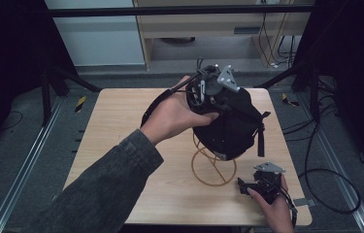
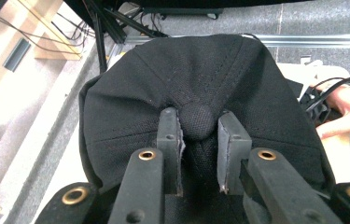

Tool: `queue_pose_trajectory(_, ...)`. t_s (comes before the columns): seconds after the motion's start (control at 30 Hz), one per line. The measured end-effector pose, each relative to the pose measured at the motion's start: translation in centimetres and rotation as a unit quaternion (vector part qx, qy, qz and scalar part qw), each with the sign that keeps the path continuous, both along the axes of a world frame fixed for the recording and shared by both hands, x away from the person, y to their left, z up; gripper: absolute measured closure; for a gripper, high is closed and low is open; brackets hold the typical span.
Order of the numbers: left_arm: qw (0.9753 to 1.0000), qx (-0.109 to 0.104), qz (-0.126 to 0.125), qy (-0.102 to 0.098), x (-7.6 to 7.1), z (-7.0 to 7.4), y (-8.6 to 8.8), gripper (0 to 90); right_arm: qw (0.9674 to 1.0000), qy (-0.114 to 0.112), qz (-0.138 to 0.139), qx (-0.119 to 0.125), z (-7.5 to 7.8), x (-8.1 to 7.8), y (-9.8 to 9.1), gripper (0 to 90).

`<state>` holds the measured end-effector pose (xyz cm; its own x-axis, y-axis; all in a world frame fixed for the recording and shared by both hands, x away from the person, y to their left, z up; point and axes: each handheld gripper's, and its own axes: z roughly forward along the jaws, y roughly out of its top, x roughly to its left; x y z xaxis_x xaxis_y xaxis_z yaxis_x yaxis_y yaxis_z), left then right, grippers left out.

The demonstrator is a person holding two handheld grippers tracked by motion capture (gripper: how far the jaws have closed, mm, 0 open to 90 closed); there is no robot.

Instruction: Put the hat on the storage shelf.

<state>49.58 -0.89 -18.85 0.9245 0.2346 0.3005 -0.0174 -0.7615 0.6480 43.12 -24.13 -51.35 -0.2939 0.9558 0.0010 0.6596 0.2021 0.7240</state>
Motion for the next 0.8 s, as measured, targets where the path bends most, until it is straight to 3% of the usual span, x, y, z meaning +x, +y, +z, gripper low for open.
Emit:
queue_pose_trajectory(0.13,1.0,-0.004,0.005,0.007,0.5,-0.3,0.0,73.9,1.0,0.0,0.0,0.0,0.0,0.0,0.0,0.4)
queue_pose_trajectory(0.8,0.9995,0.018,0.003,0.024,1.3,-2.7,-0.5,73.6,1.0,0.001,-0.001,0.001,0.0,0.0,0.0,0.4)
